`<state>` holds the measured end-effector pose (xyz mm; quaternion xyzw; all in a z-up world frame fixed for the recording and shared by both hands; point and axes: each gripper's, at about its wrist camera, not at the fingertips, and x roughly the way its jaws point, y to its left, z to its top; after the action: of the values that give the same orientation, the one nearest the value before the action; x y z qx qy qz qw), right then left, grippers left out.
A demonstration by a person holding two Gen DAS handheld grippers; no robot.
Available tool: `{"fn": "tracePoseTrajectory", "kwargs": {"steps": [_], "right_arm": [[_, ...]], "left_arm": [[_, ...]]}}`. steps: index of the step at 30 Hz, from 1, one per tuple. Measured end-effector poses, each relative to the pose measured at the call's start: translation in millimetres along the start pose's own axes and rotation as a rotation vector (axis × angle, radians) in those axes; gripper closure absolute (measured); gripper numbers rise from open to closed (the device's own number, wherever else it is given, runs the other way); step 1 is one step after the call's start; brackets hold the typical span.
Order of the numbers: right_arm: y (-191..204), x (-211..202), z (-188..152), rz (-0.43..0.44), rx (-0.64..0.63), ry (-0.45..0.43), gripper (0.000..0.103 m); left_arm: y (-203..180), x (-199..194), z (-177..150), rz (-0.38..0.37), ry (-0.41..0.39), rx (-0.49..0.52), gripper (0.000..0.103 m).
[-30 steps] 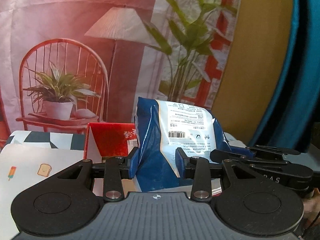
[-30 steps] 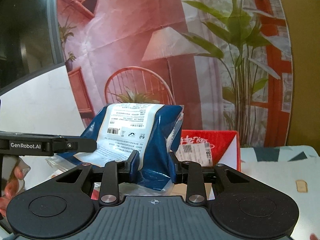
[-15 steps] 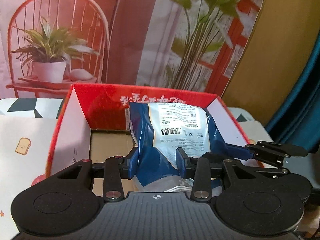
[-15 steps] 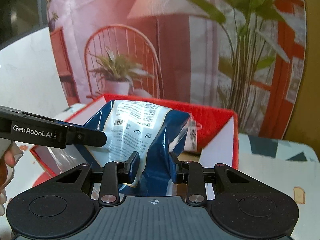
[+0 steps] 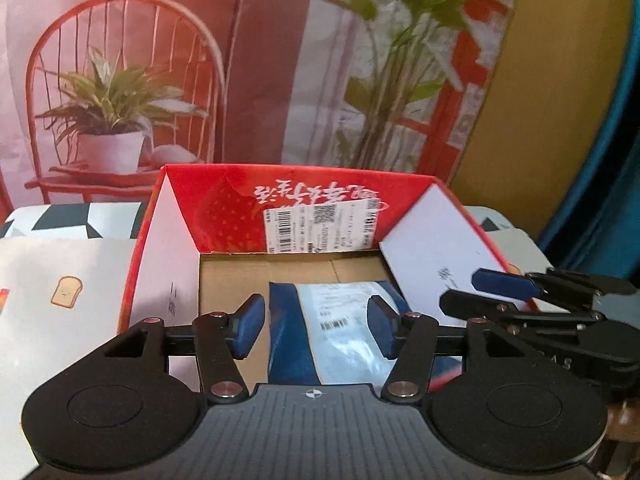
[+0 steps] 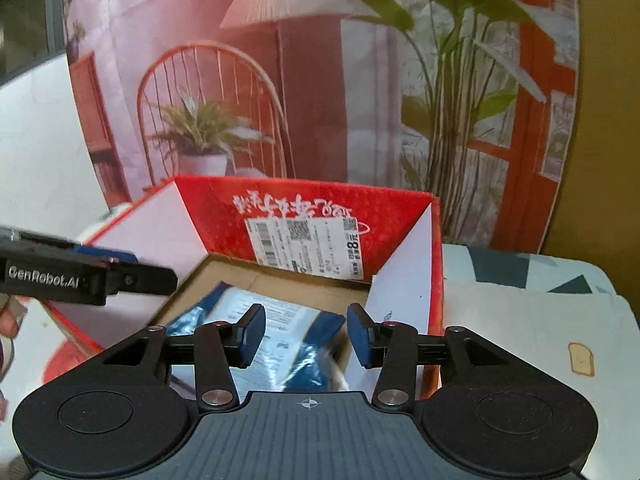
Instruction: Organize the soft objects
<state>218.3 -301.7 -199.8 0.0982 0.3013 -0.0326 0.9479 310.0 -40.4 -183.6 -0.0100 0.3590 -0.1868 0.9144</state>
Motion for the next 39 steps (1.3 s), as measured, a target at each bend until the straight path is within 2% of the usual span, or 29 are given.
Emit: {"fn": "tracePoseTrajectory", "kwargs": {"steps": [9, 17, 27, 33, 39], "right_arm": [[19, -62, -22, 0.064, 0.038, -0.089, 0.061], [34, -108, -67, 0.085, 0.059, -0.094, 0.061], [53, -136, -143, 0.059, 0.085, 0.005, 0.061], [59, -133, -172, 0.036, 0.075, 0.063, 0.061], [61, -123, -181, 0.029, 0.059, 0.093, 0.058]], "left_arm": [[-7, -65, -38, -0.038, -0.028, 0.008, 0.044], [-12, -108, -96, -0.062, -0.012, 0.008, 0.044], [-16, -118, -169, -0.073, 0.066, -0.053, 0.045], [-8, -113, -188, -0.079, 0.113, -0.113, 0.045], [0, -106, -193, -0.085, 0.137, -0.178, 0.045]]}}
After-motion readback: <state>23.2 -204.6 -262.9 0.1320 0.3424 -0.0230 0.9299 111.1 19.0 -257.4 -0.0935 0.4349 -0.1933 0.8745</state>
